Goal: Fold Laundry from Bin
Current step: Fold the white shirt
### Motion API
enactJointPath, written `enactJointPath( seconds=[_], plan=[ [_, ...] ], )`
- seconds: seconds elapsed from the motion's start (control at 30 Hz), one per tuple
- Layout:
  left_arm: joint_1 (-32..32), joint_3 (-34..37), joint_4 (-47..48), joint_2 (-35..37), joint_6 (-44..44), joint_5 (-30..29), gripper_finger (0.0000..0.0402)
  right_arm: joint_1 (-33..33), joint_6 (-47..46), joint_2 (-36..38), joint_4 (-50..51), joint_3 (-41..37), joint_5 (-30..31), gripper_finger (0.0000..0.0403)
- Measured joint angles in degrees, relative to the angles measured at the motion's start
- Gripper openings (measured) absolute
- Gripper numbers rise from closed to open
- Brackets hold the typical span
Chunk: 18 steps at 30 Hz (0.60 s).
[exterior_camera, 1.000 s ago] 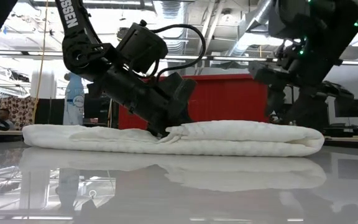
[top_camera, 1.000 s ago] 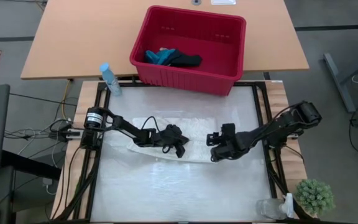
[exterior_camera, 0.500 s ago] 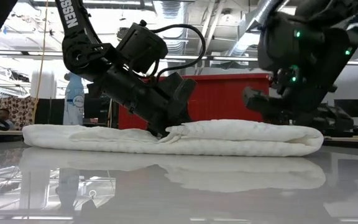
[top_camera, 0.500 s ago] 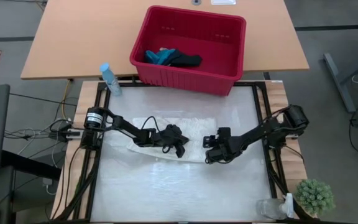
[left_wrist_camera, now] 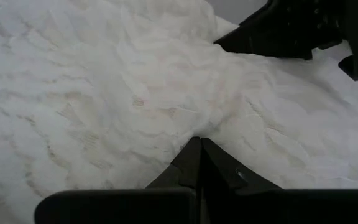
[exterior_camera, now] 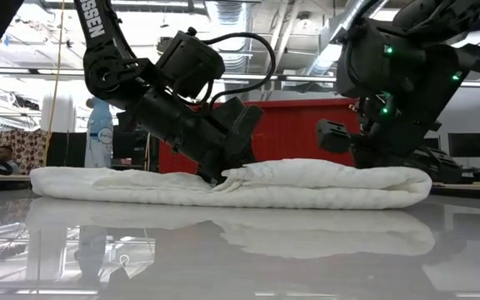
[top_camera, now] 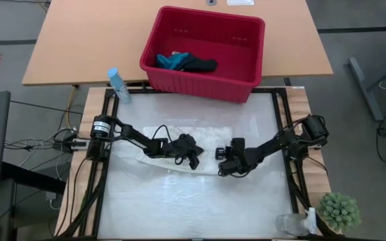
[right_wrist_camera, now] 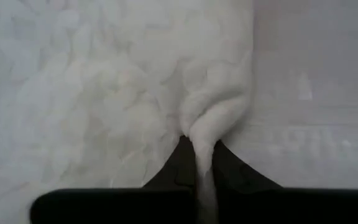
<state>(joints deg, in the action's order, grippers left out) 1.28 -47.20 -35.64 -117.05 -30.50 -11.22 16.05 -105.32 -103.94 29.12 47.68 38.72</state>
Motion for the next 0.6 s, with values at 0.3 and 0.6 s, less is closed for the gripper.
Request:
enactJointPath(
  seconds=[0.3,0.6],
  plan=[
    [0.0,0.0,-0.4,0.0,0.4,0.0,0.0000,0.7,5.4,6.3,1.3,0.5,1.4,0.0038],
    [0.0,-1.2,-2.0,-0.2,1.0,0.1,0.0000,-0.8,18.7,14.2,-6.5,0.6,5.7,0.0038]
  ],
)
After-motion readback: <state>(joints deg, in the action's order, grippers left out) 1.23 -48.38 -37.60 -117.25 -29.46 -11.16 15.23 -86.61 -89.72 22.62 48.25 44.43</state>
